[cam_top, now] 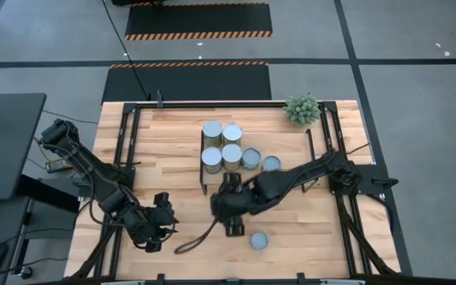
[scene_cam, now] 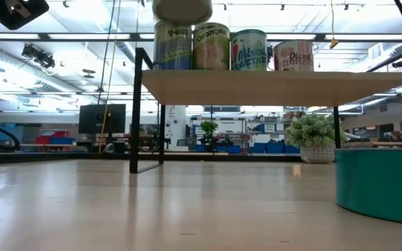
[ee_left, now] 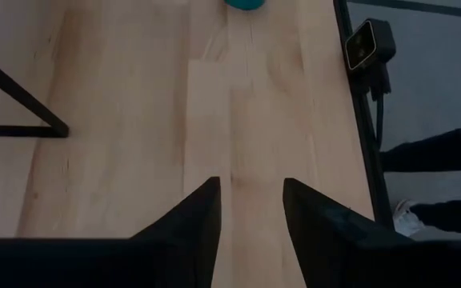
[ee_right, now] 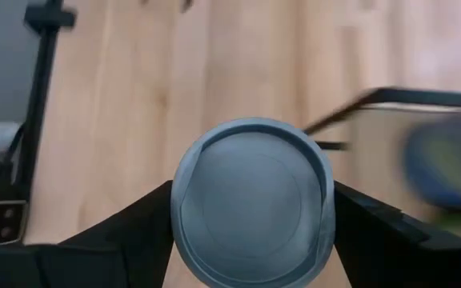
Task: Pick and place cans onto a shelf
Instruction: Put the canned green peas on the shelf
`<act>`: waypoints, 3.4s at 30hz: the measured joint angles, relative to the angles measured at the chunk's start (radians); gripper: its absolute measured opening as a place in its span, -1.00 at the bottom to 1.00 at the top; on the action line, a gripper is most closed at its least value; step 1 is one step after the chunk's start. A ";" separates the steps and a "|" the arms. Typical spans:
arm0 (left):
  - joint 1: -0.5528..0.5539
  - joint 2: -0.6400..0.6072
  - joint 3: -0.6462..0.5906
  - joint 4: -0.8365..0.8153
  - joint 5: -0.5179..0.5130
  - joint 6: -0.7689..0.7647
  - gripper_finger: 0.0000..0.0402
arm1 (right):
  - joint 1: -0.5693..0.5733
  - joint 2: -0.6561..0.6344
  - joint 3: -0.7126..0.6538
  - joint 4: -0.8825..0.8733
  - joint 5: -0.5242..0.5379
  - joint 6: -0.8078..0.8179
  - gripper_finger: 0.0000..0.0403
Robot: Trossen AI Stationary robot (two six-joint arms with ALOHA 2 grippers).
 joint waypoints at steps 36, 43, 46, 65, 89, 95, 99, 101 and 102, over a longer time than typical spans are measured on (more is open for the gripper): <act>0.050 0.000 0.000 0.026 -0.093 -0.049 -0.29 | -0.588 -0.547 -0.384 -0.038 -0.149 -0.377 0.43; 0.050 0.000 0.000 0.025 -0.094 -0.077 -0.29 | -0.631 -0.716 -0.800 0.275 -0.243 -0.374 0.43; 0.050 0.000 0.000 0.025 -0.093 -0.091 -0.29 | -0.631 -0.757 -0.927 0.385 -0.281 -0.371 0.45; 0.050 0.000 0.000 0.022 -0.093 -0.117 -0.29 | -0.644 -0.753 -1.106 0.558 -0.355 -0.380 0.51; 0.050 0.000 0.000 0.012 -0.093 -0.117 -0.29 | -0.648 -0.751 -1.074 0.545 -0.381 -0.390 0.69; 0.050 0.000 0.000 0.002 -0.093 -0.117 -0.29 | -0.662 -0.753 -1.057 0.525 -0.381 -0.390 0.69; 0.050 0.000 0.000 0.000 -0.093 -0.116 -0.29 | -0.667 -0.753 -1.028 0.516 -0.381 -0.390 0.69; 0.050 0.000 0.000 -0.010 -0.093 -0.116 -0.29 | -0.667 -0.753 -1.008 0.506 -0.381 -0.390 0.69; 0.050 0.000 0.000 -0.014 -0.093 -0.116 -0.29 | -0.668 -0.753 -0.996 0.496 -0.381 -0.391 0.69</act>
